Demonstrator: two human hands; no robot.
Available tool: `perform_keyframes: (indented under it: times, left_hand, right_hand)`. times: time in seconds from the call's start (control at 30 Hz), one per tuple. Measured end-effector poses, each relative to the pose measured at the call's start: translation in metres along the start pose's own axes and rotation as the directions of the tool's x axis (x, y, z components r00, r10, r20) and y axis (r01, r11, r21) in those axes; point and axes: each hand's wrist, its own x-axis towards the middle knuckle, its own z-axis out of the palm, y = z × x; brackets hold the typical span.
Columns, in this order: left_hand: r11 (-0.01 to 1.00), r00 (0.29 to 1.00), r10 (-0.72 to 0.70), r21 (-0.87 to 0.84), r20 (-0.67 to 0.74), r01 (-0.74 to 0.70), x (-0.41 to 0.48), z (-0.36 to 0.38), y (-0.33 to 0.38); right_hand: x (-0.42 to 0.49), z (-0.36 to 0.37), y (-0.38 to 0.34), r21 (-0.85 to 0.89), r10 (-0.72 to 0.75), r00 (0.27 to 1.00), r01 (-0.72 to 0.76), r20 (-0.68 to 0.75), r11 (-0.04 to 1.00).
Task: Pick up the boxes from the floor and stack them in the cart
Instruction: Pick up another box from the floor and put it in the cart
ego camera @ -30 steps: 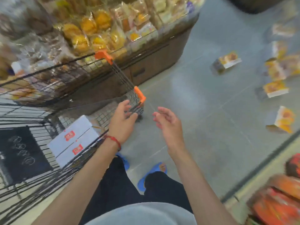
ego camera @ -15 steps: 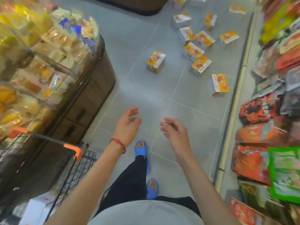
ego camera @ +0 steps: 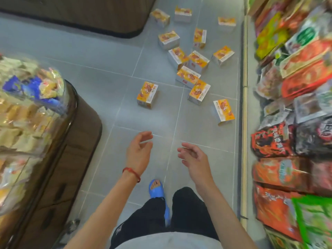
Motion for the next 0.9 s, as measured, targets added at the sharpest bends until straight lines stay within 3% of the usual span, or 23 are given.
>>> perform_keyframes:
  times: [0.33, 0.53, 0.9]
  left_hand:
    - [0.993, 0.994, -0.113, -0.032, -0.006, 0.113, 0.173, 0.028, 0.068]
    - [0.98, 0.978, -0.196, -0.052, -0.064, 0.193, 0.267, 0.036, 0.108]
    - [0.909, 0.904, -0.375, -0.272, -0.204, 0.316, 0.439, 0.025, 0.134]
  right_hand:
    - [0.162, 0.025, -0.099, -0.035, 0.062, 0.998, -0.061, 0.029, 0.998]
    - [0.267, 0.035, -0.178, -0.156, 0.086, 0.987, -0.065, 0.135, 0.986]
    - [0.456, 0.118, -0.28, -0.383, 0.124, 0.955, -0.011, 0.271, 0.924]
